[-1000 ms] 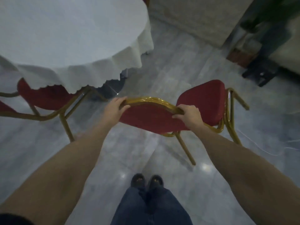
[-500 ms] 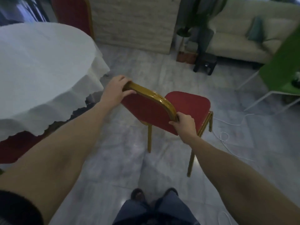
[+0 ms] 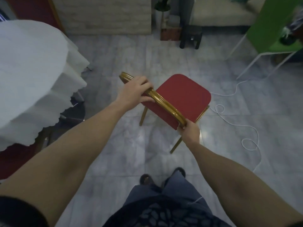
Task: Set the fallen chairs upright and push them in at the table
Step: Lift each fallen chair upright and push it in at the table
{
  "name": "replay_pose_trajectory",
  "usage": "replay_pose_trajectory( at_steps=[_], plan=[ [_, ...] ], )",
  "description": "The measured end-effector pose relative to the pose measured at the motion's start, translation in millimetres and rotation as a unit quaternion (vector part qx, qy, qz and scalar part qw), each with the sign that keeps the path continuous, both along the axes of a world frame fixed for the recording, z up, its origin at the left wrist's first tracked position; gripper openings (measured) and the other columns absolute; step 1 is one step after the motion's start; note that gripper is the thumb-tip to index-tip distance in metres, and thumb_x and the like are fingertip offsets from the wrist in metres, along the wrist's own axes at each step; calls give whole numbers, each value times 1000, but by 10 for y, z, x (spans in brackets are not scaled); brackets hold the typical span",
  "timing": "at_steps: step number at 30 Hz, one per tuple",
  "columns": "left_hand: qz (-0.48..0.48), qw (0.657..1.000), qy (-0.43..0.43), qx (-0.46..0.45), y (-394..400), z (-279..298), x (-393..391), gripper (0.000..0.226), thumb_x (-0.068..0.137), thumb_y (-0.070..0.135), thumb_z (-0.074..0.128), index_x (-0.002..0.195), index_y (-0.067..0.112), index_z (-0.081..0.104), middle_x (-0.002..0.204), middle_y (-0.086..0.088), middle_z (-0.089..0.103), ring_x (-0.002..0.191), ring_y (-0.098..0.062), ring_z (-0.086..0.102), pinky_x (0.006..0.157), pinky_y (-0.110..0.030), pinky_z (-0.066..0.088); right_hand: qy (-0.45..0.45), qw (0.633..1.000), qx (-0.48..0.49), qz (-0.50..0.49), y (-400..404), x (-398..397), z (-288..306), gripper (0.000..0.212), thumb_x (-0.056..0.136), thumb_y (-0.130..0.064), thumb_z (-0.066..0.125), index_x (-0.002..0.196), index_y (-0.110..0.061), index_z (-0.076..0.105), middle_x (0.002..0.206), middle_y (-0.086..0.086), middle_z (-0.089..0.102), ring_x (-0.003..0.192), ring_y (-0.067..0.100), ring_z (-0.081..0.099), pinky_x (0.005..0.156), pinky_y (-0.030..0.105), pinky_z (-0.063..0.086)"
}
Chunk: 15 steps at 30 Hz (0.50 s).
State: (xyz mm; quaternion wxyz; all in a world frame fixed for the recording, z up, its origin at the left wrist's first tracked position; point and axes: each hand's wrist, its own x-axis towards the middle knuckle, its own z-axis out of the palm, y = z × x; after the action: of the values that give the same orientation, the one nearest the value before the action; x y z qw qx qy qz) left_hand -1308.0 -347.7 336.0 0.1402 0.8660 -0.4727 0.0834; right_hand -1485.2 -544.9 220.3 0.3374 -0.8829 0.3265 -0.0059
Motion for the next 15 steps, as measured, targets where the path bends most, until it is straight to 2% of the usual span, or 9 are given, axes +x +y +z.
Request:
replay_pose_trajectory(
  at_steps=[2, 4, 8, 10, 12, 15],
  plan=[
    [-28, 1000, 2, 10, 12, -27, -24, 49, 76, 56, 61, 99, 13, 63, 97, -4, 58, 88, -18, 52, 70, -20, 36, -12, 999, 17, -29, 89, -133, -24, 8, 89, -17, 63, 96, -16, 67, 76, -2, 63, 75, 23, 65, 63, 28, 46],
    [-37, 999, 26, 10, 39, -37, 3, 51, 76, 58, 59, 102, 14, 62, 100, -2, 58, 89, -16, 53, 70, -23, 43, -36, 998, 12, -49, 176, -210, 6, 18, 91, -19, 62, 109, -16, 66, 83, -3, 64, 80, 21, 65, 66, 26, 48],
    [14, 996, 78, 40, 204, 16, 264, 57, 79, 55, 63, 121, 17, 58, 120, -6, 55, 109, -22, 52, 88, -31, 45, -158, 986, -25, -52, 366, -294, 185, 46, 91, -22, 65, 135, -16, 54, 115, 1, 68, 101, 16, 65, 91, 30, 53],
    [58, 990, 108, 68, 347, 25, 426, 57, 84, 54, 59, 128, 18, 54, 128, -6, 52, 117, -24, 49, 97, -38, 43, -220, 973, -74, -20, 487, -271, 297, 47, 92, -21, 64, 137, -13, 53, 125, 3, 66, 111, 17, 64, 98, 31, 50],
    [73, 985, 133, 81, 428, 29, 503, 56, 87, 55, 53, 129, 18, 51, 128, -6, 52, 117, -24, 49, 97, -40, 44, -256, 959, -117, 18, 547, -219, 389, 42, 93, -19, 62, 134, -11, 56, 130, 5, 63, 118, 21, 61, 99, 33, 49],
    [67, 985, 142, 77, 415, 34, 483, 52, 90, 49, 54, 126, 12, 53, 124, -9, 54, 113, -25, 50, 93, -36, 42, -267, 943, -187, 64, 473, -181, 414, 36, 93, -17, 61, 128, -9, 61, 127, 7, 64, 113, 23, 65, 87, 36, 57]
  ],
)
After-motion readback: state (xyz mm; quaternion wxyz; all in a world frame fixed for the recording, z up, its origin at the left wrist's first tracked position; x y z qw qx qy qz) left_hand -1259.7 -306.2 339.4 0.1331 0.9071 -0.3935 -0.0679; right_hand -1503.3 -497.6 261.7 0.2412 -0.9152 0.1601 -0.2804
